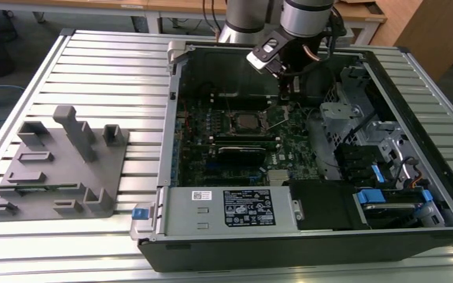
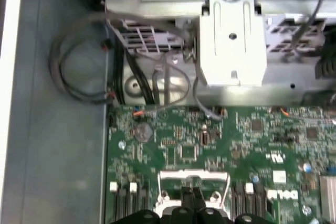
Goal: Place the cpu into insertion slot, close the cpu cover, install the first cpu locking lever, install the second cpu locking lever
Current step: 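Close the cpu cover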
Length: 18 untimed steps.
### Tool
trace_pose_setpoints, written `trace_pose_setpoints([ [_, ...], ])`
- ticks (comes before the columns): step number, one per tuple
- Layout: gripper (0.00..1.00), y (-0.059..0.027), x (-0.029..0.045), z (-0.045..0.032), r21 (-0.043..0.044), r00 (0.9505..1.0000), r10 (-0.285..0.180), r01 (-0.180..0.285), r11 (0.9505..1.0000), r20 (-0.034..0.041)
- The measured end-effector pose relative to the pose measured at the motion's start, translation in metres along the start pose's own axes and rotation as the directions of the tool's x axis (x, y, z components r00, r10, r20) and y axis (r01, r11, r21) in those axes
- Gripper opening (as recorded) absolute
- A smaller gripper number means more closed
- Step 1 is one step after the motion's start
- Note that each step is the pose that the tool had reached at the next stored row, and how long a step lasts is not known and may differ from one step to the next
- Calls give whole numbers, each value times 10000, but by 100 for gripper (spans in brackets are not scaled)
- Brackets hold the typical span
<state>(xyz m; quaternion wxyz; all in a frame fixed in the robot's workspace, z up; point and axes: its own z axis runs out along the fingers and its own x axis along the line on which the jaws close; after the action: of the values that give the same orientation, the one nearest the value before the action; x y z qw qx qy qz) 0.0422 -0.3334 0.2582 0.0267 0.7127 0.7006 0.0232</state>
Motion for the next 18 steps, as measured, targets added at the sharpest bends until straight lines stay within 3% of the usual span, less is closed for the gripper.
trace_pose_setpoints([
  [8,10,184,3,19,0,10000,1,-1,10000,-1],
  [18,10,331,6,33,0,10000,1,-1,10000,0],
])
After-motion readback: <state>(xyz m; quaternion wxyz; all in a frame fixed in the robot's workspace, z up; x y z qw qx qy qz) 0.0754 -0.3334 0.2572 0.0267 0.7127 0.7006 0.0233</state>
